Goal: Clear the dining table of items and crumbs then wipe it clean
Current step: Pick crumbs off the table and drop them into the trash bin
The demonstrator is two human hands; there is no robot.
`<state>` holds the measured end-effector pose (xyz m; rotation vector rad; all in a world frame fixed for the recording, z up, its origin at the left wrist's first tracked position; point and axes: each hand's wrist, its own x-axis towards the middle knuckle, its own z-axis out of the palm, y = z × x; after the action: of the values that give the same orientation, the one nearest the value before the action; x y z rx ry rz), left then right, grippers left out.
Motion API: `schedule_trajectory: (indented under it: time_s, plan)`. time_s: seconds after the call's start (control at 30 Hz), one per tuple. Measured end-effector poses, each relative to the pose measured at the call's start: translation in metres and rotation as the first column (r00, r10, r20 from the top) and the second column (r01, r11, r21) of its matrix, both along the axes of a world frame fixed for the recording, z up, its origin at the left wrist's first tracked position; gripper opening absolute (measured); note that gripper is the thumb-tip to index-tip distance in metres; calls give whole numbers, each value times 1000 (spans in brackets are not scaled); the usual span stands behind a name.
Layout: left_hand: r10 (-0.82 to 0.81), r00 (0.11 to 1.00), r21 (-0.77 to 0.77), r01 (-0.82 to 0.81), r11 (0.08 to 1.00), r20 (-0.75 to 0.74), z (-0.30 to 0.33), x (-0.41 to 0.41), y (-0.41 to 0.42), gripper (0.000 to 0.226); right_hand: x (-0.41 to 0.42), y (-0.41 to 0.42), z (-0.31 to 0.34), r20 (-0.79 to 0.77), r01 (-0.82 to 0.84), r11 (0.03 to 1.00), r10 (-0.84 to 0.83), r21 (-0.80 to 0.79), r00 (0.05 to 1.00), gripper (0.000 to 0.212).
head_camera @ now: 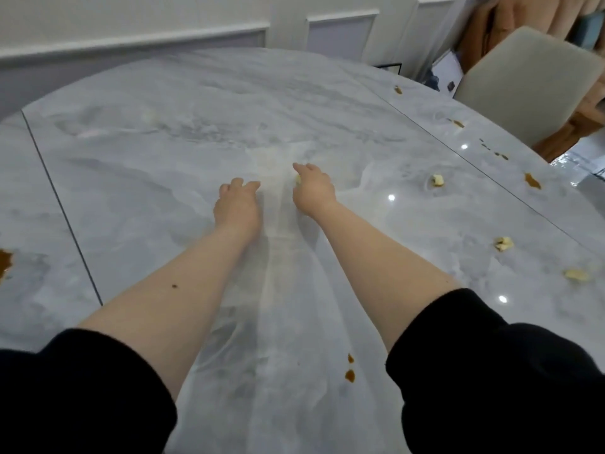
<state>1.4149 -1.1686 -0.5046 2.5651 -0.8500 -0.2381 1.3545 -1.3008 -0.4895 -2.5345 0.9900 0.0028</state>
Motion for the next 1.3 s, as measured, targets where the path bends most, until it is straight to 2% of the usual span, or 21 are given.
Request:
schedule_trajectory:
  time_s: [0.1,0.27,0.5,0.67,0.83,0.97,1.13,1.3]
  plan:
    - [11,999,-15,-11,1000,42,-7,2,-3,37,1,-2,-9,-62,-33,999,31,-35,998,57]
    - [51,999,-153,-48,987,15,-7,-1,-1,24,-4,4,-11,58,9,993,-3,-115,998,37]
    - [71,976,-338,-138,931,-205,3,-19,9,26,-33,24,-2,208,88,996,-92,30,974,33]
    - [16,973,-376,-105,921,-231,22,-44,29,20,-68,49,18,350,153,980,-187,125,918,26]
    - [-90,950,-438,-53,897,-300,59,-92,63,15,-136,104,52,491,269,942,-333,199,805,22]
    - [-259,909,-497,68,865,-327,86,-147,105,13,-203,172,72,592,358,898,-438,256,676,19]
    - [-449,794,-509,209,835,-410,107,-239,172,14,-298,259,73,589,475,829,-549,295,593,19]
    - [-614,666,-505,389,771,-424,107,-326,222,19,-395,333,77,659,602,717,-647,352,385,18]
